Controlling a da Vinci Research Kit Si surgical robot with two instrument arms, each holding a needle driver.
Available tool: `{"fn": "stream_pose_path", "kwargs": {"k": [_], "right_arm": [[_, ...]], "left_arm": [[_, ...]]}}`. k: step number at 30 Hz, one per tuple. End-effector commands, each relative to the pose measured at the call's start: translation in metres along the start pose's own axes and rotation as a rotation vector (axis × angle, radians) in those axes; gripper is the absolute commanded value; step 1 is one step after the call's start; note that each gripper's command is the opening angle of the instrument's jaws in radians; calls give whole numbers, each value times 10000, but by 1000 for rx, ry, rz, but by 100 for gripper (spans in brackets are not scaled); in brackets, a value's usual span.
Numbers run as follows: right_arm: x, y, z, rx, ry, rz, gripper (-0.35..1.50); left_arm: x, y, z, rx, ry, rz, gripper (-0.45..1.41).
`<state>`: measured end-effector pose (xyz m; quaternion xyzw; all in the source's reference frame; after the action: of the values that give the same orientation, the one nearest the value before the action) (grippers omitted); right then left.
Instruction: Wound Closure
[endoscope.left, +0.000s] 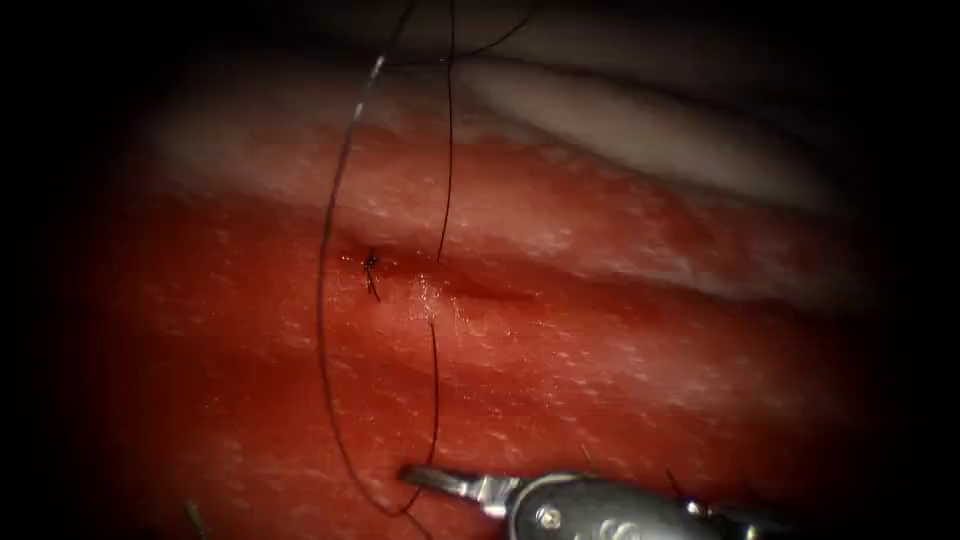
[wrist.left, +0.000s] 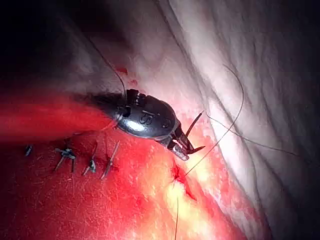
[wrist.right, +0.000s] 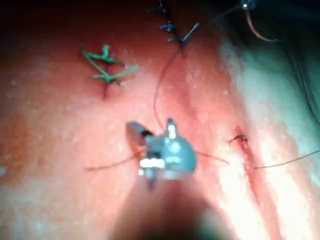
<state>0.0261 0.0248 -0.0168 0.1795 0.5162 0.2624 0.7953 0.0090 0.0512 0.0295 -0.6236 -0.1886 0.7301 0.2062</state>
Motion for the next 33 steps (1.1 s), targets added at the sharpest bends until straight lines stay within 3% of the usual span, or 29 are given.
{"fn": "stream_pose_path", "kwargs": {"k": [1, 4, 8, 10, 15, 18, 19, 20, 21, 22, 25, 29, 33], "right_arm": [[-7, 37, 3, -42, 3, -14, 94], [-16, 70, 11, -73, 37, -34, 94], [-25, 88, 22, -91, 36, -55, 93], [-41, 107, 40, -112, 43, -66, 93], [-58, 118, 63, -124, 49, -82, 89], [-62, 123, 71, -131, 51, -85, 78], [-63, 127, 74, -119, 53, -87, 31], [-63, 127, 74, -119, 53, -87, 31], [-64, 128, 75, -108, 55, -88, -16], [-66, 128, 75, -107, 49, -95, -35], [-71, 125, 68, -81, 4, -48, -35], [-70, 119, 62, -58, 6, -37, -35], [-58, 89, 53, -17, 7, -32, -35]], "left_arm": [[-7, 1, 6, -1, 1, -2, -35], [-7, 1, 6, -2, 1, -2, -35], [-7, 1, 6, -2, 1, -1, -35], [-7, 0, 6, -2, 1, -2, -35], [-7, 1, 6, -2, 1, -1, -35], [-7, 0, 6, -2, 1, -1, -35], [-7, 0, 6, -2, 1, -1, -35], [-7, 0, 6, -2, 1, -1, -35], [-7, 0, 6, -2, 1, -1, -35], [-7, 0, 6, -2, 1, -1, -35], [-7, 0, 6, -2, 1, -7, -35], [-7, 0, 6, -2, 1, -7, -35], [-7, 0, 6, -2, 1, -7, -35]]}}
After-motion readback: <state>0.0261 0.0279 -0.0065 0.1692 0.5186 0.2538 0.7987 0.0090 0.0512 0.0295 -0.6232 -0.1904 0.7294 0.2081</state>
